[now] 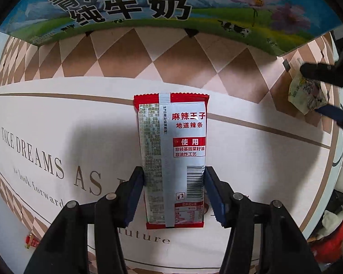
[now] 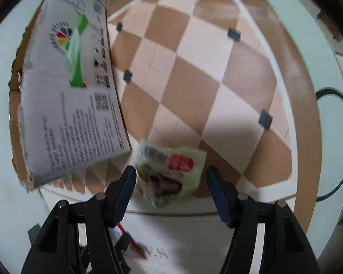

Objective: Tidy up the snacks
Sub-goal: 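Grasp the red-white spicy strip pack with the left gripper while the right gripper grasps the clear snack pouch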

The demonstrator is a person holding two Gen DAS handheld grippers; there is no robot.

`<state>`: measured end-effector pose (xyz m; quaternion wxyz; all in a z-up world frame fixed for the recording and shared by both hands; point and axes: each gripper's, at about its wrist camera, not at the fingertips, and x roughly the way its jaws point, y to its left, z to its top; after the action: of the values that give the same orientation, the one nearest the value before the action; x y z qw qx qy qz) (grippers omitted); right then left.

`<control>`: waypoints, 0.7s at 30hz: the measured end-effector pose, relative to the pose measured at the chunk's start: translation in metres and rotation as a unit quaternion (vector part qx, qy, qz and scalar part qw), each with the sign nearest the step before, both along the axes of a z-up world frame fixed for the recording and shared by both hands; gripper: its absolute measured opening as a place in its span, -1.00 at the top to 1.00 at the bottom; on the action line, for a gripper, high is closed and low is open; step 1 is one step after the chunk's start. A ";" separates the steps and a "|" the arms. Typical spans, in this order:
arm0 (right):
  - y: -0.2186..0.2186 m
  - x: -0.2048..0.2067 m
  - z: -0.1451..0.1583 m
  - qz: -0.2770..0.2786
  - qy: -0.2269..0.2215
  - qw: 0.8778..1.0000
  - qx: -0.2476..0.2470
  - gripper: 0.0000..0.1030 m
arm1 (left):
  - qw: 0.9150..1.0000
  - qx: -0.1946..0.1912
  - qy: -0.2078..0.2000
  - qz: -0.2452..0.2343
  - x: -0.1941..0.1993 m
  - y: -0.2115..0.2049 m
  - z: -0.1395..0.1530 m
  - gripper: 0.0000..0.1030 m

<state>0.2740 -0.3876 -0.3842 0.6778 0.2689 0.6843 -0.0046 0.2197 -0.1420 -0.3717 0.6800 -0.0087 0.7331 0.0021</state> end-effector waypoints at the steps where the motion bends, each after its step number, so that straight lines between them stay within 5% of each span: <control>1: 0.006 0.000 -0.001 0.008 -0.002 1.000 -0.002 -0.18 | 1.000 0.000 0.000 -0.002 0.000 0.002 0.000 -0.05; 4: 0.018 -0.001 0.001 0.030 -0.010 0.999 -0.024 0.10 | 1.000 -0.001 -0.001 -0.008 0.006 0.006 0.002 -0.10; 8: 0.042 -0.018 0.004 0.091 -0.006 0.995 -0.044 0.22 | 1.000 -0.001 -0.001 -0.016 0.011 0.016 -0.002 -0.10; 13: 0.062 -0.064 0.001 0.163 0.019 0.985 -0.054 0.22 | 0.999 -0.002 0.010 -0.031 0.003 0.025 -0.002 -0.10; 18: 0.061 -0.087 0.000 0.155 0.025 0.986 -0.048 0.19 | 0.999 -0.003 0.012 -0.043 -0.002 0.030 0.000 -0.12; 21: 0.048 -0.093 -0.008 0.121 0.040 0.992 -0.019 -0.15 | 0.999 -0.002 0.016 -0.043 -0.002 0.032 0.000 -0.12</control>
<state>0.1814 -0.3399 -0.3925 0.6506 0.1711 0.7379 0.0539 0.2181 -0.1099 -0.3717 0.6678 0.0212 0.7435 -0.0284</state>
